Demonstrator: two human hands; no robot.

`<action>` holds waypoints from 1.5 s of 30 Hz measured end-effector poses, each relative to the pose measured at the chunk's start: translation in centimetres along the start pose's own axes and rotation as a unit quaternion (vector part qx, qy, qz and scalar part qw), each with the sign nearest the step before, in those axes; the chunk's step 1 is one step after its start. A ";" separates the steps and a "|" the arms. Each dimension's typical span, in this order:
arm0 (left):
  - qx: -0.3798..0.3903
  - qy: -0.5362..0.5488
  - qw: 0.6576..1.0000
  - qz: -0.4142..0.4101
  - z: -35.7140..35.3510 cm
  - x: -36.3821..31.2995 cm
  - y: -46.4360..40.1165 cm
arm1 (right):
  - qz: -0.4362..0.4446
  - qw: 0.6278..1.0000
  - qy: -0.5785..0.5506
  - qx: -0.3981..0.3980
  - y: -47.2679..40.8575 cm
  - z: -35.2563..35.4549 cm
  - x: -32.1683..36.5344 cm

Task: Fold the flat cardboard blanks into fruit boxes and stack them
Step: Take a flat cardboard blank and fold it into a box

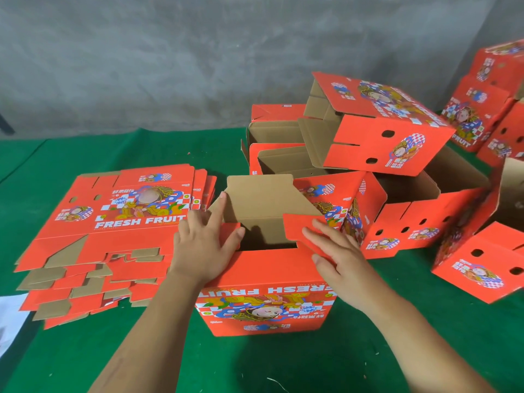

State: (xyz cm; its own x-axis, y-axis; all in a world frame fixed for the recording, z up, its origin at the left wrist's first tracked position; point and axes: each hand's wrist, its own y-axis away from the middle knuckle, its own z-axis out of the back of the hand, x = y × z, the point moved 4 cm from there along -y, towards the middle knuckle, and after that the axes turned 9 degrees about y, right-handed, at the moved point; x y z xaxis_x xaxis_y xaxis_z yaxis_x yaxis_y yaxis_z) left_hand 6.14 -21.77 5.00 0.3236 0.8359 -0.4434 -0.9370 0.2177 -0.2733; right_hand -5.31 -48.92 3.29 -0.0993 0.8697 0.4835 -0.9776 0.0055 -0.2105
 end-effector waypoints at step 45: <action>0.072 0.548 0.794 0.252 1.0 1.4 4.1 | -0.434 0.746 -0.503 0.057 0.5 1.0 -1.2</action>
State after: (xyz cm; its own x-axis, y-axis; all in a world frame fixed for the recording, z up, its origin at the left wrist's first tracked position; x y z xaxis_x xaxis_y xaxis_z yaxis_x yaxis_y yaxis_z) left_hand 2.59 -19.18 4.05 -0.2507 -0.0888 -0.9640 -0.9637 0.1170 0.2399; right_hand -5.91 -50.41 3.46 0.5461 -0.2470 0.8005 -0.7589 0.2587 0.5976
